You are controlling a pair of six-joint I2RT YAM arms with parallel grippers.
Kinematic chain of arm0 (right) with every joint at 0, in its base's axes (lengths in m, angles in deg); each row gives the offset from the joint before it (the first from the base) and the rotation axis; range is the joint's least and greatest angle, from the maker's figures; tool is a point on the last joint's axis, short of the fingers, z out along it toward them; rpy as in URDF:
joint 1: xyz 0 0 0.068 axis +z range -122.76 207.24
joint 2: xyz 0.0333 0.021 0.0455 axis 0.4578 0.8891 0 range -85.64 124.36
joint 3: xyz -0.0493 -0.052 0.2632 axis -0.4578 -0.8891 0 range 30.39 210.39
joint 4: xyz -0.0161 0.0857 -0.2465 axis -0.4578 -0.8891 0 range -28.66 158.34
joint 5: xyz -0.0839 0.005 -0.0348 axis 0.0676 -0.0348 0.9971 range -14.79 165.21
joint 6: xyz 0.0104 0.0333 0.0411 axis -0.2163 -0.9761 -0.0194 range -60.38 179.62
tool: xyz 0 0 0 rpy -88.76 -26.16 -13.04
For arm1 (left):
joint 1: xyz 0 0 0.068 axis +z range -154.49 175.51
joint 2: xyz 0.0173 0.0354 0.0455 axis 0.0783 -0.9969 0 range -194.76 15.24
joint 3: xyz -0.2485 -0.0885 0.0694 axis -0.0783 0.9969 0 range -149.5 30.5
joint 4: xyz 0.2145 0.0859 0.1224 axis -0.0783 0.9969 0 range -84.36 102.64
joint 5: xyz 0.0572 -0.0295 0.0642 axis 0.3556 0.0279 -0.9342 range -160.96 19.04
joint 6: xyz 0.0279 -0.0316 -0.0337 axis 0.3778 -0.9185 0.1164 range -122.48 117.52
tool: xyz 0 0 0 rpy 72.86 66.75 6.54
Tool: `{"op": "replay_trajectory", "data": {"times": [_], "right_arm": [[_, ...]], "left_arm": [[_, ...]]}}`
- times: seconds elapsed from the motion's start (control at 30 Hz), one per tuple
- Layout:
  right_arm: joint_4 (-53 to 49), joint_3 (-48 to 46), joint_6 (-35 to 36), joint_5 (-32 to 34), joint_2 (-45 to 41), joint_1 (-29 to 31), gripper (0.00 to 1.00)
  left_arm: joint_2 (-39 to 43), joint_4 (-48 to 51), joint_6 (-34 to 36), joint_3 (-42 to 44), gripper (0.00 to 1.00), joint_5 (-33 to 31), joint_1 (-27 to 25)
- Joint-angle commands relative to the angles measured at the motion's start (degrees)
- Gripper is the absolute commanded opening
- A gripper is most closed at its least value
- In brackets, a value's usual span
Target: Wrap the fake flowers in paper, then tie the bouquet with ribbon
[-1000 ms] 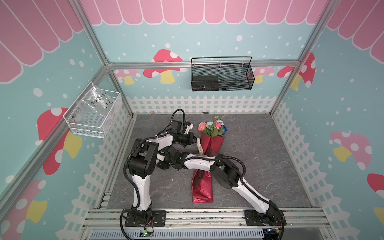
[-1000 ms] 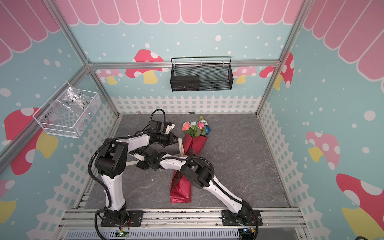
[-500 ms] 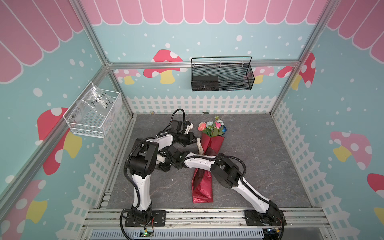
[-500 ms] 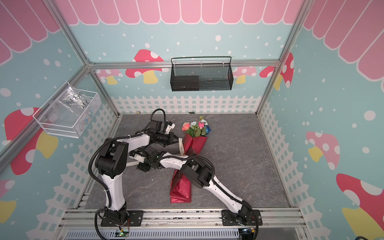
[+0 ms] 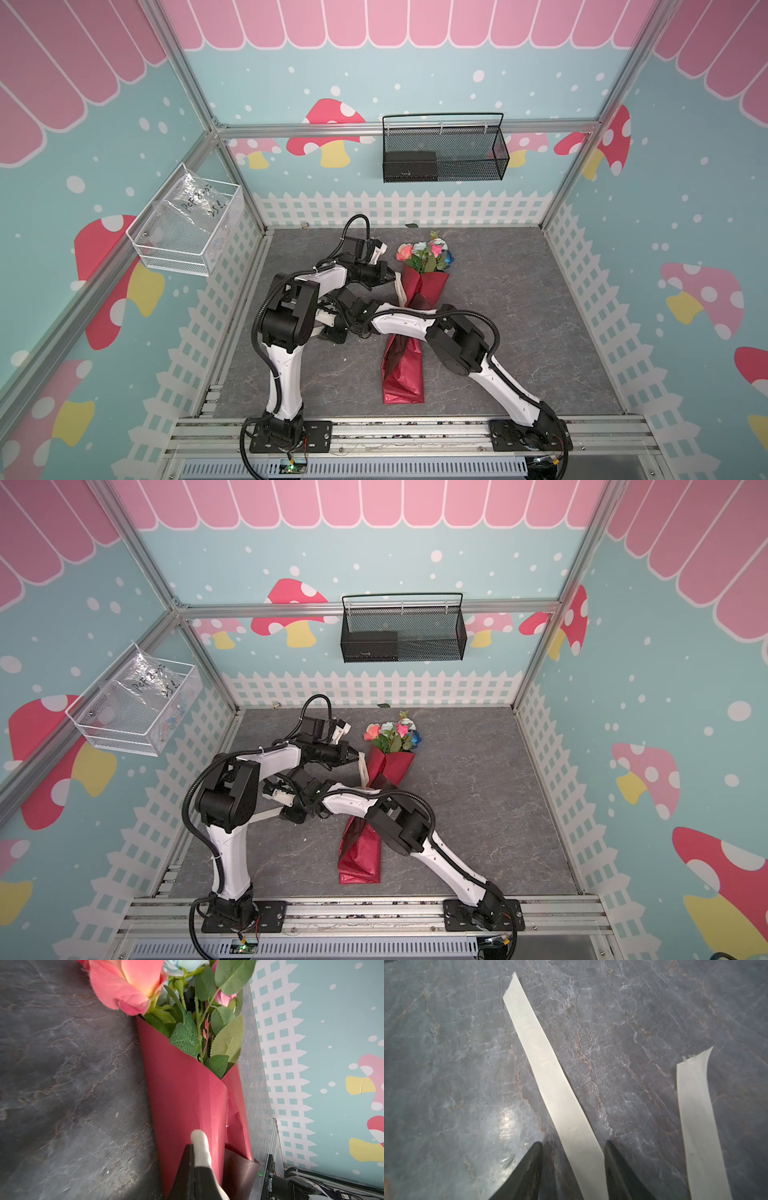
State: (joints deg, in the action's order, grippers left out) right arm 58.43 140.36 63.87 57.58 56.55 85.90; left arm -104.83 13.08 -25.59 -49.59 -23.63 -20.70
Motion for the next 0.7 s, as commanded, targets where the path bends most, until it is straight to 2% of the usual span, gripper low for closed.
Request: {"op": "replay_trajectory", "data": {"times": [0.0,0.13,0.37,0.53,0.67], "right_arm": [[-13.79,-6.1,0.04,-0.94,1.1,-0.84,0.47],[-15.2,-10.17,0.32,1.03,-0.32,-0.75,0.44],[-17.82,-14.82,2.01,9.22,-2.39,0.59,0.32],[-19.18,-17.73,2.11,10.76,-4.18,0.76,0.23],[-18.99,-22.01,1.56,7.23,-7.03,0.79,0.14]], "left_arm": [[-0.59,-0.23,1.5,-0.33,0.04,0.4,0.65],[-0.71,-0.24,1.67,-0.19,0.05,0.43,0.56],[-0.54,-0.52,1.68,0.55,0.05,0.36,0.56],[-0.45,-0.84,1.64,1.07,0.05,0.33,0.56],[0.04,-1.56,1.67,2.01,0.05,0.24,0.56]]}}
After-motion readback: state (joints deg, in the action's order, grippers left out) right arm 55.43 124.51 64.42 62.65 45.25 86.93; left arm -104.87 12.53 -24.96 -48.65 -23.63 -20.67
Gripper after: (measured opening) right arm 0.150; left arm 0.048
